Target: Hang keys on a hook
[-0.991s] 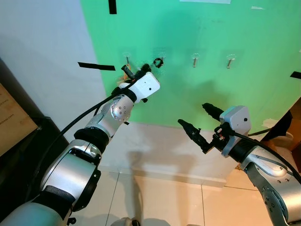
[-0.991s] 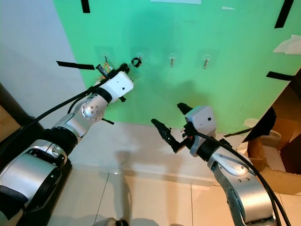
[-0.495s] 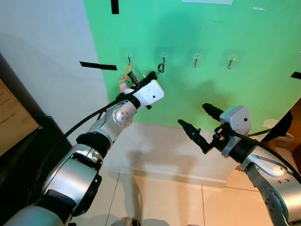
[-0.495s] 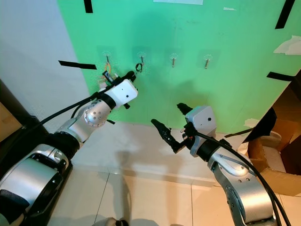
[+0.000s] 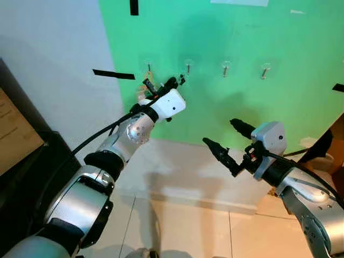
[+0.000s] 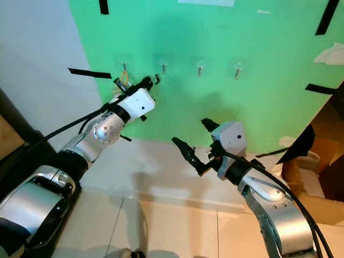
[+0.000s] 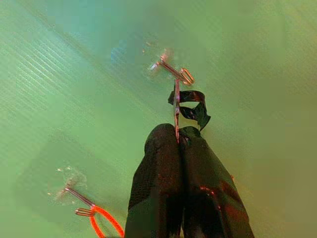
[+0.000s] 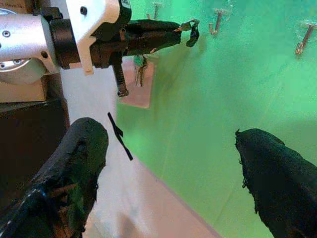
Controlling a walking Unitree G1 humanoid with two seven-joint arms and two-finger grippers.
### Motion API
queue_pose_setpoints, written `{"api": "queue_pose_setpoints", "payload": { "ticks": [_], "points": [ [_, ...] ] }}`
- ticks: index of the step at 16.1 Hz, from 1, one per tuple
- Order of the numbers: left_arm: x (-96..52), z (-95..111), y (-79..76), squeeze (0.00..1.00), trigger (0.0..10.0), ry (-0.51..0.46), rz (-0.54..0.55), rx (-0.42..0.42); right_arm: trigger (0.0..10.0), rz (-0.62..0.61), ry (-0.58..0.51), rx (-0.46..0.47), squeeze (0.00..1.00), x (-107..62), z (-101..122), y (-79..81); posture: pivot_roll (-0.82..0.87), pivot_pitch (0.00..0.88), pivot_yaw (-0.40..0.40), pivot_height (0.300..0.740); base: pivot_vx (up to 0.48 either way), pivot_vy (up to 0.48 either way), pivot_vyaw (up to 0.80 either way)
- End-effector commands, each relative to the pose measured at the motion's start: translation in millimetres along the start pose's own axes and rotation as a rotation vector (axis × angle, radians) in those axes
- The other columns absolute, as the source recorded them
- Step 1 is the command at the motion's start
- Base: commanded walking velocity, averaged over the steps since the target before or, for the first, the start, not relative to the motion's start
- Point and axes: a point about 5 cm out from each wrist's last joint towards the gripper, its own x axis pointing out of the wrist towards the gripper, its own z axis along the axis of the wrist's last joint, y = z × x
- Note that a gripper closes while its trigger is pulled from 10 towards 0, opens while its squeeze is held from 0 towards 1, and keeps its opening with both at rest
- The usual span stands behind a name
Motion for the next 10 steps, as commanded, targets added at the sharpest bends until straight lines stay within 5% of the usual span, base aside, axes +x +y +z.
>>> {"api": "queue_pose_setpoints", "payload": {
  "ticks": [1, 6, 7, 8, 10],
  "points": [
    [-2.1, 2, 8.4, 0.00, 10.0, -0.027, 0.063, 0.009, 10.0, 0.021, -0.018, -0.009, 0.00, -1.0, 6, 3.6, -0.25, 0.000, 0.024, 0.740, 0.000, 0.000, 0.00],
    [8.1, 21, 28.1, 0.00, 10.0, -0.131, 0.162, 0.032, 10.0, 0.018, -0.024, -0.006, 0.00, -1.2, 6, 4.5, -0.25, 0.000, 0.033, 0.740, 0.000, 0.000, 0.00],
    [11.3, 20, 19.0, 0.00, 10.0, -0.095, 0.051, -0.011, 10.0, 0.017, -0.024, -0.006, 0.00, -1.6, 6, 4.3, -0.25, 0.000, 0.036, 0.740, 0.000, 0.000, 0.00],
    [8.8, 21, -4.1, 0.00, 10.0, -0.102, -0.201, -0.002, 10.0, 0.015, -0.024, -0.007, 0.00, -2.0, 6, 4.4, -0.26, 0.000, 0.041, 0.740, 0.000, 0.000, 0.00],
    [-20.5, 28, -45.8, 0.00, 10.0, -0.196, -0.629, -0.013, 10.0, 0.006, -0.024, -0.006, 0.00, -3.7, 6, 5.2, -0.26, 0.000, 0.048, 0.740, 0.000, 0.000, 0.00]
  ]
}}
